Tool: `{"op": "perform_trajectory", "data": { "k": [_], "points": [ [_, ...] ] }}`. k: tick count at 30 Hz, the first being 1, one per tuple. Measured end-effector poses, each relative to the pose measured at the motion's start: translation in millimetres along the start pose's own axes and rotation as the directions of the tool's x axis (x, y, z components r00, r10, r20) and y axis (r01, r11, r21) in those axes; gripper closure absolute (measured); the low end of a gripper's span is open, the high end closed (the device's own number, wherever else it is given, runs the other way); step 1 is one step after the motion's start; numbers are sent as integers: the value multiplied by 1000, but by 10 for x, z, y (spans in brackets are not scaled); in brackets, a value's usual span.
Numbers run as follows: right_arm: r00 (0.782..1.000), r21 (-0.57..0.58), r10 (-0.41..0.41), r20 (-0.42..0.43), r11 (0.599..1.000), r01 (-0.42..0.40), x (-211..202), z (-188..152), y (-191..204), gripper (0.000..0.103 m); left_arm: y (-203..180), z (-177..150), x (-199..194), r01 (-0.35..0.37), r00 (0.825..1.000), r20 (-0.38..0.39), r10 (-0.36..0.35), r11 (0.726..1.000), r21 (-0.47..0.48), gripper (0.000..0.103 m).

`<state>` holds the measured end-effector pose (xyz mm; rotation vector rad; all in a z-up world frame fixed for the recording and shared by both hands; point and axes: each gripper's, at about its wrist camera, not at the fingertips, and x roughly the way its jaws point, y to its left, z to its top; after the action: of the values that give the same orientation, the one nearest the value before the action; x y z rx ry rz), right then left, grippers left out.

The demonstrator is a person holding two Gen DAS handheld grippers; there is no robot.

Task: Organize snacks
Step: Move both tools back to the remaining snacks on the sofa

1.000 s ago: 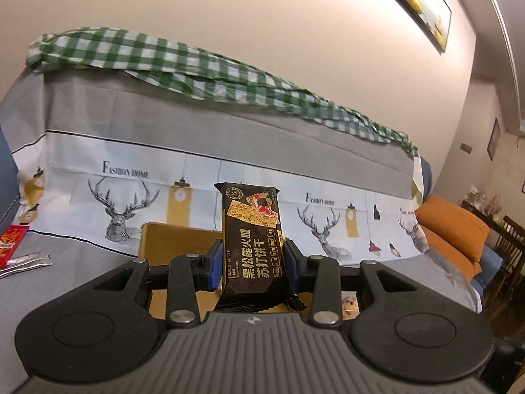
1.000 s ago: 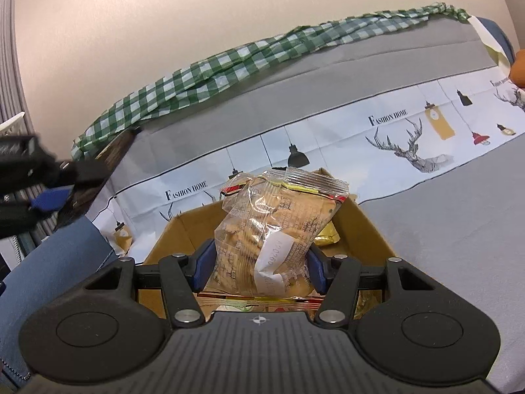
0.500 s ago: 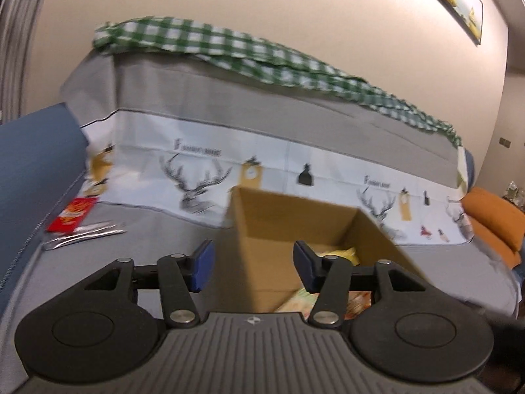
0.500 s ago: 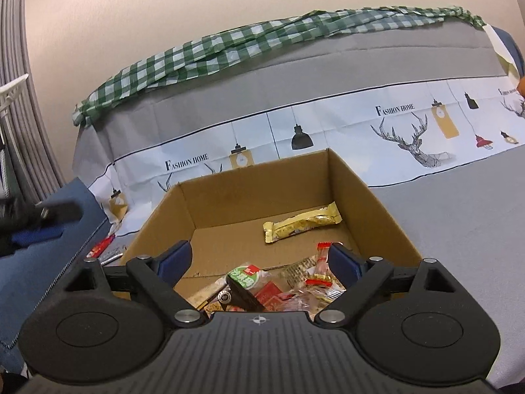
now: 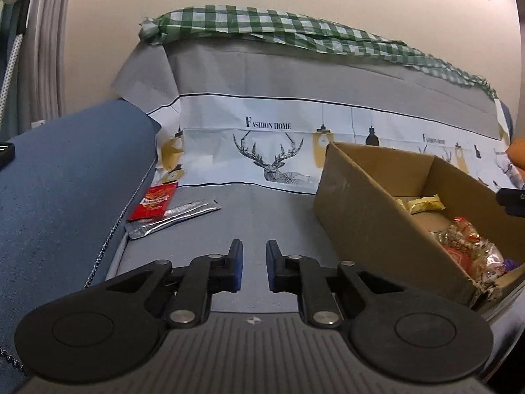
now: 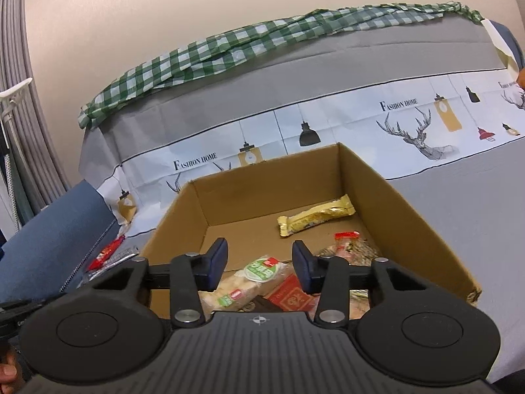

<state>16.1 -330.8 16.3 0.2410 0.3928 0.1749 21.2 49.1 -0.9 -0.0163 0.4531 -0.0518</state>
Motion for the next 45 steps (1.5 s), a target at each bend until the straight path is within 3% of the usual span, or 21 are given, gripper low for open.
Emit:
{"op": "perform_trajectory", "data": {
  "k": [7,15,19,25,28,31,34,35,38,45],
  "points": [
    [997,-89,71,29,994,-68,2,-46,320,58,16,0,-6,0,1000,3,0,1000,-10,87],
    [990,-126,143,10,982,-140,76,-8,570,57,-146,-21,48,-12,1000,9,11,997,70,87],
    [981,-125,191,29,975,-186,160,271,716,55,-209,-41,101,-22,1000,5,21,995,100,87],
    [946,-131,314,85,944,-301,488,913,1018,46,-242,-48,101,-53,999,20,51,992,116,87],
    [927,-112,366,87,928,-356,602,957,1045,45,-234,-34,136,-80,997,18,79,990,114,87],
    [934,-63,356,28,933,-353,678,861,1055,43,-190,5,230,-117,993,9,117,989,87,85],
    [927,-47,376,17,926,-375,739,864,1107,43,-102,74,425,-192,981,-9,192,980,50,64],
    [928,-55,372,26,927,-371,750,880,1114,43,-68,93,492,-205,979,-13,206,978,47,62],
    [936,-36,348,42,937,-347,798,908,1049,42,36,194,824,-273,961,-27,275,960,64,62],
    [948,114,317,8,942,-316,927,926,786,39,476,498,1793,-400,909,-132,395,917,-12,62]
  ]
}}
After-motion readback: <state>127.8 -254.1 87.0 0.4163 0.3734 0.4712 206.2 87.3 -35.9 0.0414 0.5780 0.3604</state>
